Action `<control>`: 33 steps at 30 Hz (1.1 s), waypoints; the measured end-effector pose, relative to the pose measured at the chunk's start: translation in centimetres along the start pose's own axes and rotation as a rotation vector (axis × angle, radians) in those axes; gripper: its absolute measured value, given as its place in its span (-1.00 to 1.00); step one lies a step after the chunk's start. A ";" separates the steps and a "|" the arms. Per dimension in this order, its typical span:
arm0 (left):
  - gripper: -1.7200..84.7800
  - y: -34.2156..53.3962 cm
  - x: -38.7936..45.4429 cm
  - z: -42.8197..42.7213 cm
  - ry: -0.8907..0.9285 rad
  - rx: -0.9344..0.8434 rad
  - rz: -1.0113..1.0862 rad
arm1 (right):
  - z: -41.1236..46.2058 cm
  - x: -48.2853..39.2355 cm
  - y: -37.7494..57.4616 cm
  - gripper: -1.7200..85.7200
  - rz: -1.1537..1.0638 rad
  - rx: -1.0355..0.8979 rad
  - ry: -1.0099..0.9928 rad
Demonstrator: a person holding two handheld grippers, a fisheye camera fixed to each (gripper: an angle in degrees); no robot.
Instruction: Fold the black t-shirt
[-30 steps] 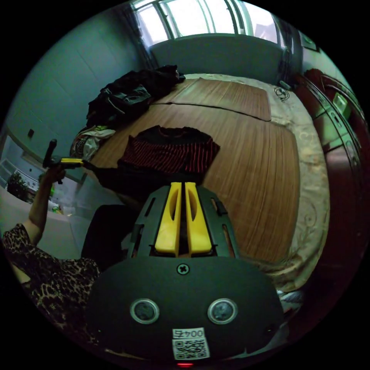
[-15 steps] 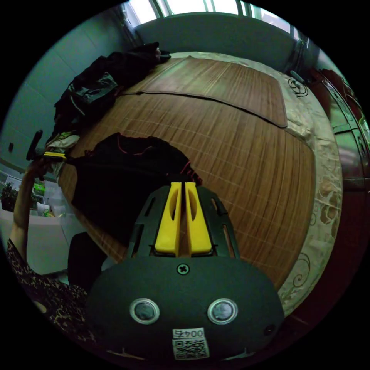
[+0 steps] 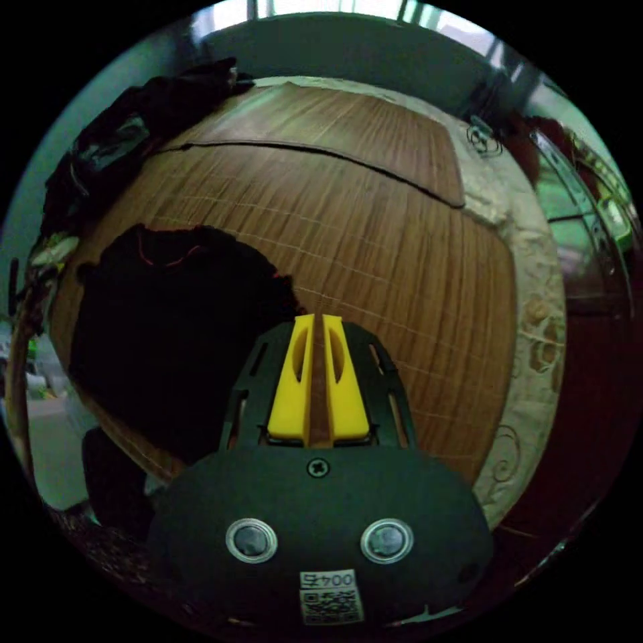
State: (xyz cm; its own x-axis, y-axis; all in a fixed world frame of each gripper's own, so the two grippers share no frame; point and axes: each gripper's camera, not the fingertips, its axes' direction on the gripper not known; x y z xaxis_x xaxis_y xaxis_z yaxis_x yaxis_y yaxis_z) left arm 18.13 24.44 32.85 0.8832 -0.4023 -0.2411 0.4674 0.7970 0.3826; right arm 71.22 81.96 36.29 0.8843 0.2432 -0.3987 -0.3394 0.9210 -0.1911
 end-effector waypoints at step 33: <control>-0.94 23.2 18.6 6.8 -0.236 -0.058 0.387 | 7.7 -19.1 8.2 -0.97 -0.212 0.032 0.112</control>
State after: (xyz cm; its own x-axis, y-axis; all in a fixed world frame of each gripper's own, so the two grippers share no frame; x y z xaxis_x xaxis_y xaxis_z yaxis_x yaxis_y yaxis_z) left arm 45.64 32.37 43.28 0.9801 -0.1566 0.1221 0.1047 0.9300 0.3523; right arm 54.07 87.20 49.24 0.8931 0.0098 -0.4497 -0.1381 0.9574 -0.2536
